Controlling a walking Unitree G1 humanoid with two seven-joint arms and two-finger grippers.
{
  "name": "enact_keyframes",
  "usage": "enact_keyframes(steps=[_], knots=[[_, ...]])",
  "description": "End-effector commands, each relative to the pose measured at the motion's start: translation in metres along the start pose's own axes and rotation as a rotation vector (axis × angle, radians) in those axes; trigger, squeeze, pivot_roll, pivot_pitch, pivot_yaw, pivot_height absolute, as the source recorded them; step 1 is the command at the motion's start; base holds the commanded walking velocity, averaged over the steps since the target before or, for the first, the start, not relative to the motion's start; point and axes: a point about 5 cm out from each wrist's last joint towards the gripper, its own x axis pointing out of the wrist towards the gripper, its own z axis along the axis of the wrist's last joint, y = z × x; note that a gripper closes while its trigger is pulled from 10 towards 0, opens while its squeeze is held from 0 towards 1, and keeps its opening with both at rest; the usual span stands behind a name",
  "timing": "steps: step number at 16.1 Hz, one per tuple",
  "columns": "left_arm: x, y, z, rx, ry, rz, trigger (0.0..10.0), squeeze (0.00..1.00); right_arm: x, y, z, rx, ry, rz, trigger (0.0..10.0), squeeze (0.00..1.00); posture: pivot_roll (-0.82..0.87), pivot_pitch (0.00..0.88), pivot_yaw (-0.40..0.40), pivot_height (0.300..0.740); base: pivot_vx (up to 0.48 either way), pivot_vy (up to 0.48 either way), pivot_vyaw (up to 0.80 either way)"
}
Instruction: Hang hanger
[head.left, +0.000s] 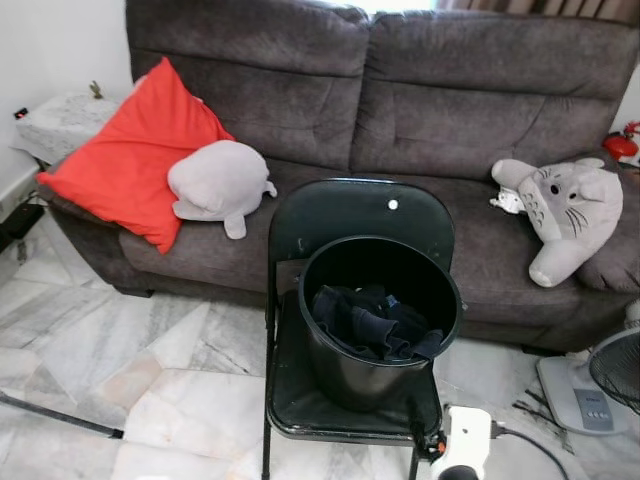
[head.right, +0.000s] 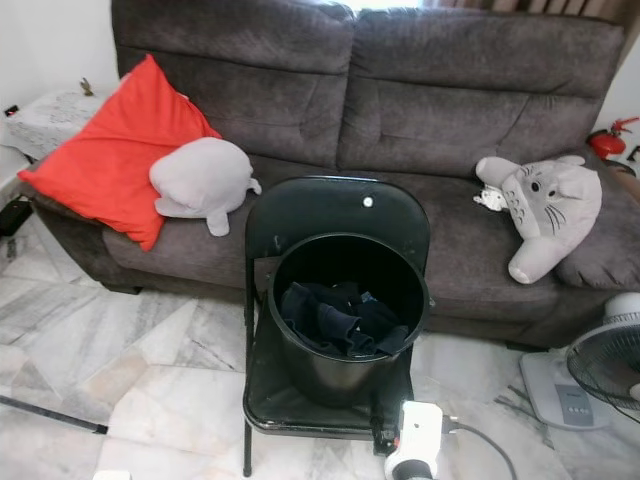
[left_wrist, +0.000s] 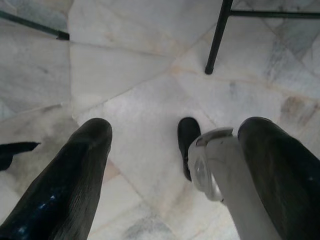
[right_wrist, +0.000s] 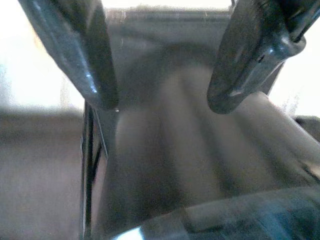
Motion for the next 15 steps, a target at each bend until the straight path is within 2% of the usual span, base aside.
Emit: enact_keyframes(steps=[1, 4, 5, 7, 10, 11, 13, 15], knots=[[-0.002, 0.0, -0.006, 0.008, 0.025, -0.001, 10.0, 0.0, -0.005, -0.003, 0.016, -0.063, -0.092, -0.008, 10.0, 0.0, -0.05, 0.099, -0.035, 0.74, 0.0, 0.0, 0.0], [-0.002, 0.0, -0.007, 0.017, 0.028, -0.007, 10.0, 0.0, -0.018, -0.001, 0.044, -0.175, -0.209, 0.016, 10.0, 0.0, -0.05, 0.092, -0.031, 0.74, 0.0, 0.0, 0.0], [-0.002, 0.0, -0.007, 0.02, 0.029, -0.007, 10.0, 0.0, -0.017, -0.004, 0.052, -0.165, -0.233, -0.019, 10.0, 0.0, -0.06, 0.09, -0.029, 0.74, 0.0, 0.0, 0.0], [-0.002, 0.001, -0.007, 0.027, 0.03, -0.01, 10.0, 0.0, -0.009, -0.017, 0.071, -0.194, -0.242, -0.126, 10.0, 0.0, -0.06, 0.087, -0.024, 0.74, 0.0, 0.0, 0.0], [-0.001, 0.0, -0.003, 0.03, 0.021, -0.01, 10.0, 0.0, 0.004, -0.017, 0.094, -0.253, -0.265, -0.121, 10.0, 0.0, -0.05, 0.096, -0.026, 0.74, 0.0, 0.0, 0.0], [0.0, 0.0, -0.002, 0.03, 0.02, -0.01, 10.0, 0.0, 0.005, -0.016, 0.096, -0.252, -0.268, -0.116, 10.0, 0.0, -0.05, 0.097, -0.026, 0.74, 0.0, 0.0, 0.0], [0.0, 0.0, -0.002, 0.025, 0.019, -0.006, 10.0, 0.0, 0.003, -0.011, 0.089, -0.185, -0.214, -0.089, 10.0, 0.0, -0.05, 0.106, -0.028, 0.74, 0.0, 0.0, 0.0], [-0.001, 0.0, -0.005, 0.022, 0.022, -0.005, 10.0, 0.0, -0.002, -0.011, 0.084, -0.21, -0.192, -0.071, 10.0, 0.0, -0.05, 0.11, -0.026, 0.74, 0.0, 0.0, 0.0]])
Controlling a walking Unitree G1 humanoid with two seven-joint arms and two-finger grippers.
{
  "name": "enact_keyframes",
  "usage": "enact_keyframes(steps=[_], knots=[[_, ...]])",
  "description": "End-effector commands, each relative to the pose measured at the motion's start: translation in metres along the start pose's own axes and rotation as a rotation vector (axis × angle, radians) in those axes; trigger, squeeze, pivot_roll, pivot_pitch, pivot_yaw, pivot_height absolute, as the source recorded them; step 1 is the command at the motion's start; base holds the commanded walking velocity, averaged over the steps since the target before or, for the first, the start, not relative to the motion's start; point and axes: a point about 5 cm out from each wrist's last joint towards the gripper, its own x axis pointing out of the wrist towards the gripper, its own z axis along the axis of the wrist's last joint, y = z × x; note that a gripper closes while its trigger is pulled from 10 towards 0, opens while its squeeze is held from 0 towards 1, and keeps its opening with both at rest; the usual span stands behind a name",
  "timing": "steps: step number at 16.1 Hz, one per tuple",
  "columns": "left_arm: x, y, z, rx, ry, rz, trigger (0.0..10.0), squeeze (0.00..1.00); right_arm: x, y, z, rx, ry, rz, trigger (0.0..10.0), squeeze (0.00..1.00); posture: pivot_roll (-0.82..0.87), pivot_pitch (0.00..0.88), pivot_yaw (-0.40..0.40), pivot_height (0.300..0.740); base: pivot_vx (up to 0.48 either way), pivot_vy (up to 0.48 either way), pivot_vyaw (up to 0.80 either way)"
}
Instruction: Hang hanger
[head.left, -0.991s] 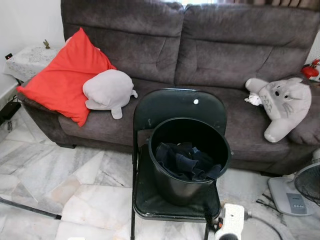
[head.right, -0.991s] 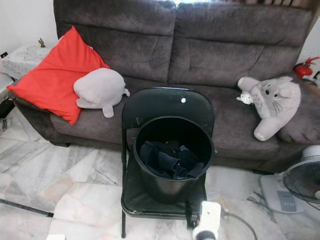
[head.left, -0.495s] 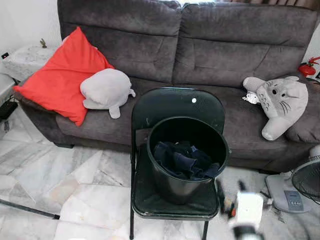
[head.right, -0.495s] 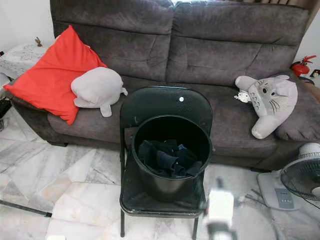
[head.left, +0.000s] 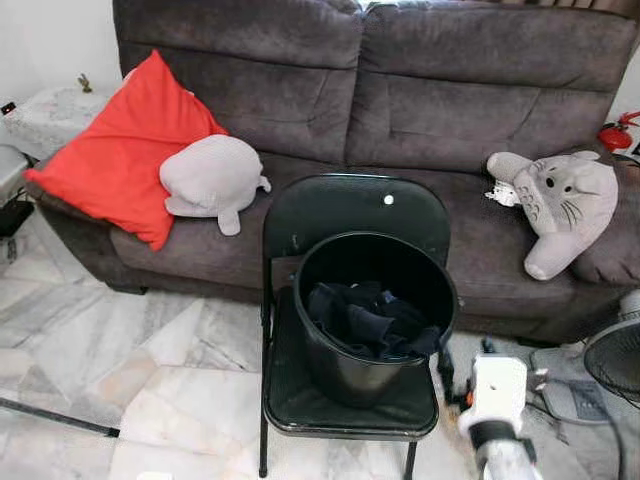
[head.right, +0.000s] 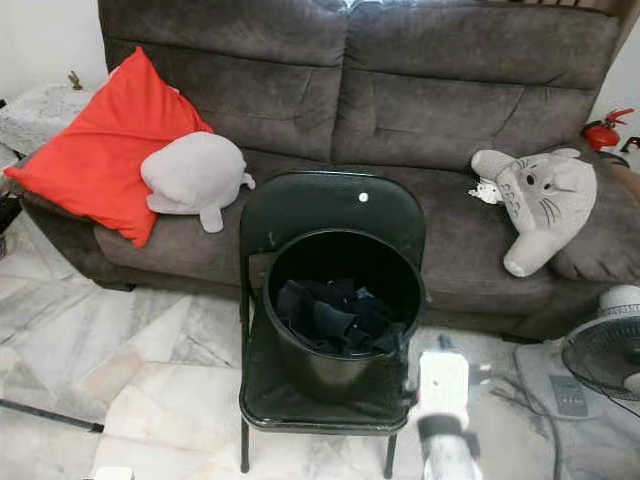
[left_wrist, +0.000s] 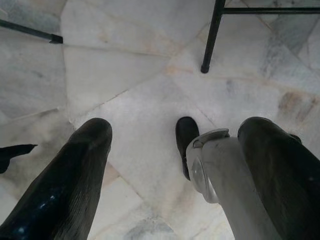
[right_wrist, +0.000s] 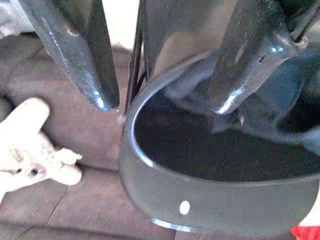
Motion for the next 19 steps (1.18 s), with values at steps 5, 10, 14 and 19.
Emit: enact_keyframes(steps=[5, 10, 14, 19], knots=[[-0.002, 0.001, -0.007, 0.014, 0.029, 0.001, 10.0, 0.0, 0.008, -0.014, -0.001, 0.423, 0.029, -0.058, 10.0, 0.0, -0.05, 0.111, -0.019, 0.74, 0.0, 0.0, 0.0], [-0.001, 0.0, -0.004, 0.017, 0.02, -0.001, 10.0, 0.0, 0.028, -0.005, 0.004, 0.394, 0.027, -0.037, 10.0, 0.0, -0.04, 0.111, -0.015, 0.74, 0.0, 0.0, 0.0], [-0.002, 0.0, -0.006, 0.016, 0.024, 0.0, 10.0, 0.0, 0.036, -0.006, -0.001, 0.396, 0.071, -0.037, 10.0, 0.0, -0.04, 0.111, -0.016, 0.74, 0.0, 0.0, 0.0], [-0.002, 0.0, -0.006, 0.011, 0.023, 0.006, 10.0, 0.0, 0.041, 0.01, -0.011, 0.296, 0.148, 0.089, 10.0, 0.0, -0.03, 0.113, -0.019, 0.74, 0.0, 0.0, 0.0]])
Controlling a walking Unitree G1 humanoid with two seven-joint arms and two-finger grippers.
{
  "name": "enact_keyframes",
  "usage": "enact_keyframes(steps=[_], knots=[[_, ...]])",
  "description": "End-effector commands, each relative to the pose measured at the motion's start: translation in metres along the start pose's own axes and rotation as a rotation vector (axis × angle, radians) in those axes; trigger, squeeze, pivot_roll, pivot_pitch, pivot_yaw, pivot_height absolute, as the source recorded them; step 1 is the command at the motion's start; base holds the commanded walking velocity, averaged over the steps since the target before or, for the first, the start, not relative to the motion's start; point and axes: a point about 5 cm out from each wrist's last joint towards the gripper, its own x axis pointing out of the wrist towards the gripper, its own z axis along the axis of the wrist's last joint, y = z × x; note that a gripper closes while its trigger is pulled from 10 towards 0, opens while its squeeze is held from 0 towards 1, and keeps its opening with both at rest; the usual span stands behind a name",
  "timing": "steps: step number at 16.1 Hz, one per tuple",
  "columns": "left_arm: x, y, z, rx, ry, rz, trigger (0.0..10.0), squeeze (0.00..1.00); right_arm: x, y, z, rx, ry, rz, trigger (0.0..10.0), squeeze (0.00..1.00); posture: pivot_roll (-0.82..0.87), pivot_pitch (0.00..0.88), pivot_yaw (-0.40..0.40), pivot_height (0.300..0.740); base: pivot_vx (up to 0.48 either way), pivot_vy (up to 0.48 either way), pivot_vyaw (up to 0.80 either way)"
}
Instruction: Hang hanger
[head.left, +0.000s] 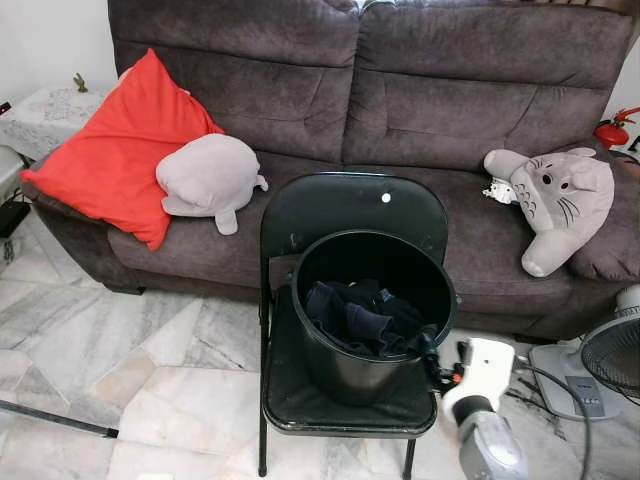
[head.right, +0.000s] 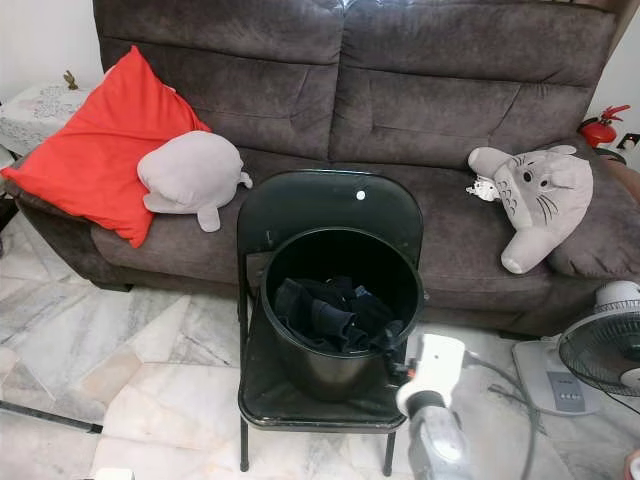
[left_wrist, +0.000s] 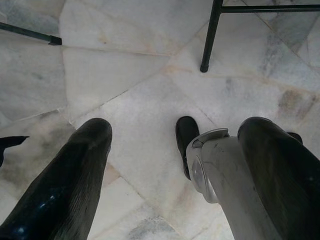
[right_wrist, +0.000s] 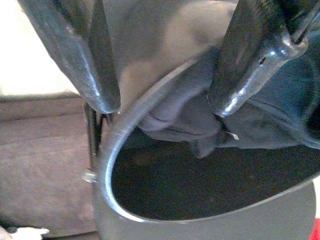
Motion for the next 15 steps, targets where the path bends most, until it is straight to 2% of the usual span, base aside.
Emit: enact_keyframes(steps=[1, 5, 8, 10, 15], knots=[[-0.002, 0.001, -0.007, 0.007, 0.026, 0.007, 10.0, 0.0, 0.002, 0.002, 0.002, -0.012, -0.008, 0.018, 10.0, 0.0, -0.03, 0.114, -0.018, 0.74, 0.0, 0.0, 0.0], [-0.003, 0.002, -0.008, 0.005, 0.026, 0.009, 10.0, 0.0, 0.004, 0.008, 0.008, -0.047, -0.051, 0.063, 10.0, 0.0, -0.03, 0.116, -0.018, 0.74, 0.0, 0.0, 0.0], [-0.003, 0.003, -0.008, 0.006, 0.026, 0.008, 10.0, 0.0, 0.003, 0.008, 0.001, -0.047, -0.017, 0.066, 10.0, 0.0, -0.03, 0.116, -0.018, 0.74, 0.0, 0.0, 0.0], [-0.003, 0.003, -0.008, 0.006, 0.026, 0.009, 10.0, 0.0, 0.002, 0.007, -0.007, -0.085, 0.036, 0.057, 10.0, 0.0, -0.03, 0.116, -0.018, 0.74, 0.0, 0.0, 0.0], [-0.003, 0.004, -0.008, 0.009, 0.029, 0.011, 10.0, 0.0, 0.003, 0.003, -0.012, -0.096, 0.074, 0.039, 10.0, 0.0, -0.03, 0.117, -0.018, 0.74, 0.0, 0.0, 0.0]])
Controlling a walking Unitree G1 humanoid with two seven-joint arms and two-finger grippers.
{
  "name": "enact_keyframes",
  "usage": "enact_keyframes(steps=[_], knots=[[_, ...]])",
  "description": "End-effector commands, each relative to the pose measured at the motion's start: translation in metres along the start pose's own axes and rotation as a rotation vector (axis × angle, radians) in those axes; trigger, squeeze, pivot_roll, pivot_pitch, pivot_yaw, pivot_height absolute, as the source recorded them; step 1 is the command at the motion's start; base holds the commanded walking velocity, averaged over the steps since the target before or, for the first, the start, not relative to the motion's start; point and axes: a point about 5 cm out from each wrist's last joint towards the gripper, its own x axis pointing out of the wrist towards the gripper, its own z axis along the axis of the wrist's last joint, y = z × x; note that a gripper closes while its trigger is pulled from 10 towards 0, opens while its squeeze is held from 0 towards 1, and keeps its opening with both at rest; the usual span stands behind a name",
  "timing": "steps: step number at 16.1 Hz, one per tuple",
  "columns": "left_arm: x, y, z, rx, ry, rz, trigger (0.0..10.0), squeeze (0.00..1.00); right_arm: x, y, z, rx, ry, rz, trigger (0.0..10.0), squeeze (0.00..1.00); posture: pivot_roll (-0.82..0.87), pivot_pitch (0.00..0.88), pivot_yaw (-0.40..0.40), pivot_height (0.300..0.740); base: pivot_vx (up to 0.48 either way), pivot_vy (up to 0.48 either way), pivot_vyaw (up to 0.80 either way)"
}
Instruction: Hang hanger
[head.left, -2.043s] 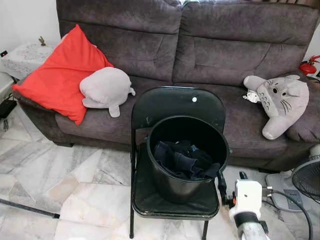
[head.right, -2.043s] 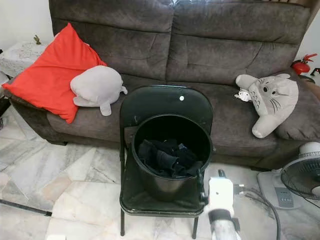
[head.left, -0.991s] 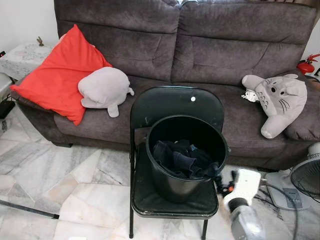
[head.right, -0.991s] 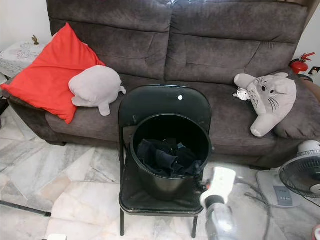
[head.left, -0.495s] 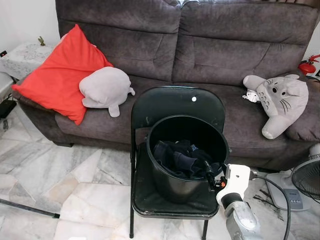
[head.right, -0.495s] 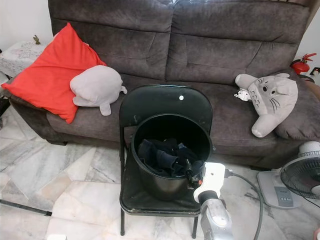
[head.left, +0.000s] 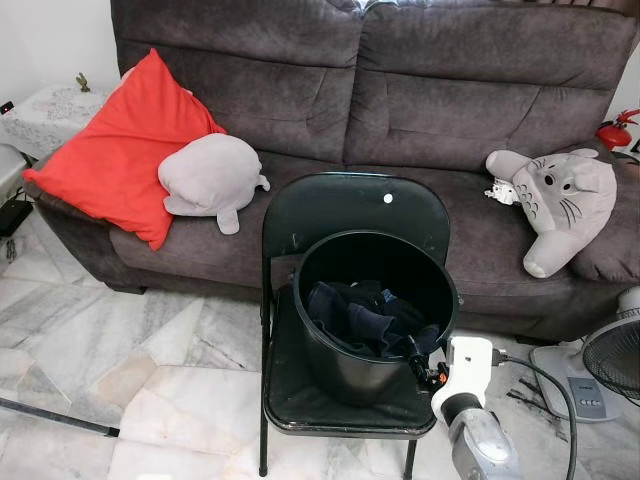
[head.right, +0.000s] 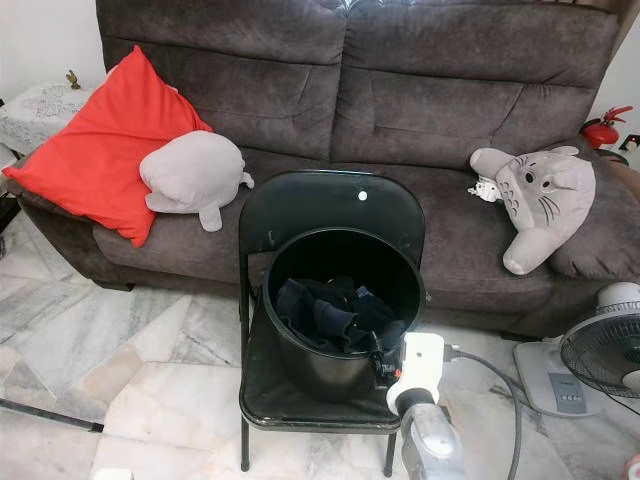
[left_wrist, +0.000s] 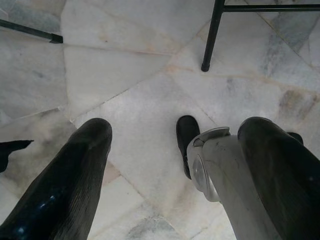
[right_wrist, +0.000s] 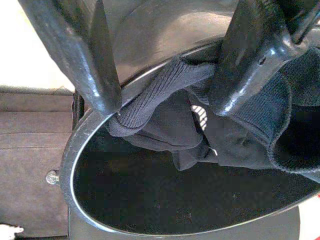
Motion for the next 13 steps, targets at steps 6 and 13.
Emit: enact_keyframes(steps=[6, 13], knots=[[-0.0024, 0.0027, -0.0073, 0.013, 0.029, 0.007, 10.0, 0.0, -0.0008, 0.0002, -0.0089, -0.005, 0.047, 0.003, 0.0, 0.0, -0.02, 0.116, -0.019, 0.74, 0.0, 0.0, 0.0], [-0.0026, 0.0017, -0.0083, 0.01, 0.033, 0.005, 10.0, 0.0, 0.0002, 0.0029, -0.0069, -0.002, 0.036, 0.015, 0.0, 0.0, -0.02, 0.115, -0.021, 0.74, 0.0, 0.0, 0.0]])
